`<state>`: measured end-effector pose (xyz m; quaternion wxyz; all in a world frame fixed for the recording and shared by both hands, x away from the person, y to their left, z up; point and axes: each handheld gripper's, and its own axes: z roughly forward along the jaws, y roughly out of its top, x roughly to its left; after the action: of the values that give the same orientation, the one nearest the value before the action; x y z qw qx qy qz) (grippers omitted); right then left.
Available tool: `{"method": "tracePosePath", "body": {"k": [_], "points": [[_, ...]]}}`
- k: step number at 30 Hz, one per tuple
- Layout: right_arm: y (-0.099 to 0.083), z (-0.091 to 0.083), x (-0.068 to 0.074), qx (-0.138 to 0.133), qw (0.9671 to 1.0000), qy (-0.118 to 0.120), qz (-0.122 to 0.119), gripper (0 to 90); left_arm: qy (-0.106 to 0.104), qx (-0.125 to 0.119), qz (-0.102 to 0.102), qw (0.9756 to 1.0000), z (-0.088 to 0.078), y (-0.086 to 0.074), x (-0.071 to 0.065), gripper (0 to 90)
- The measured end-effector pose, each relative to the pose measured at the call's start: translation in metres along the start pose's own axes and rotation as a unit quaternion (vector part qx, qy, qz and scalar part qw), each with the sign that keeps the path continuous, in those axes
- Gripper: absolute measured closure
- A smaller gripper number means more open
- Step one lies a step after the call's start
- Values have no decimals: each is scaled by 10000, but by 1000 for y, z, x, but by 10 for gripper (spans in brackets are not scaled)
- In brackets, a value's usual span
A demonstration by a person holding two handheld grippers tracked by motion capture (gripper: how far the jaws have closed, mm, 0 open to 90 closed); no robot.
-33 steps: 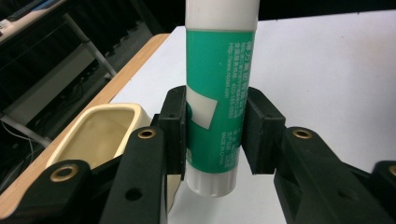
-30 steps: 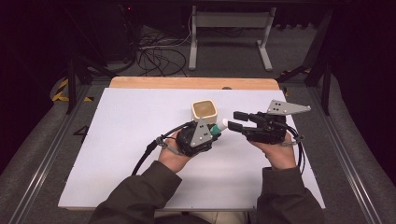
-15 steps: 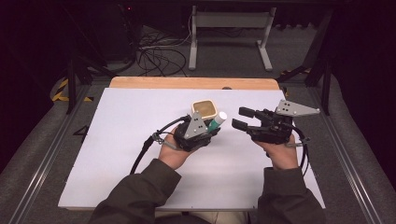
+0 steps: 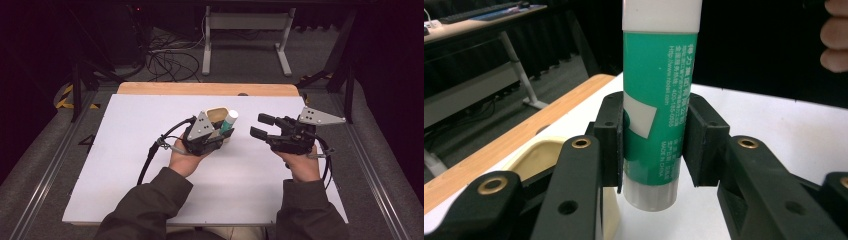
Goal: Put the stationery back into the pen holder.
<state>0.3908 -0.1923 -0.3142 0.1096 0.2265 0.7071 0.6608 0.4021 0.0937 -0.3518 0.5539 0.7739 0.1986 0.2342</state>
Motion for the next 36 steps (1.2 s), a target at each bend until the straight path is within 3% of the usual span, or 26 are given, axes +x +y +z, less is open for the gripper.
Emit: {"method": "tracePosePath", "body": {"k": [20, 30, 36], "points": [[-1, -3, 0, -123, 9999, -15, -36, 291, 125, -442, -491, 9977, 2, -1, 21, 653], [0, -4, 0, -153, 9999, -51, -61, 274, 128, -541, -784, 9954, 8, -6, 32, 653], [-1, -5, 0, -157, 9998, -58, -61, 275, 172, -520, -835, 9950, 13, -8, 35, 652]]}}
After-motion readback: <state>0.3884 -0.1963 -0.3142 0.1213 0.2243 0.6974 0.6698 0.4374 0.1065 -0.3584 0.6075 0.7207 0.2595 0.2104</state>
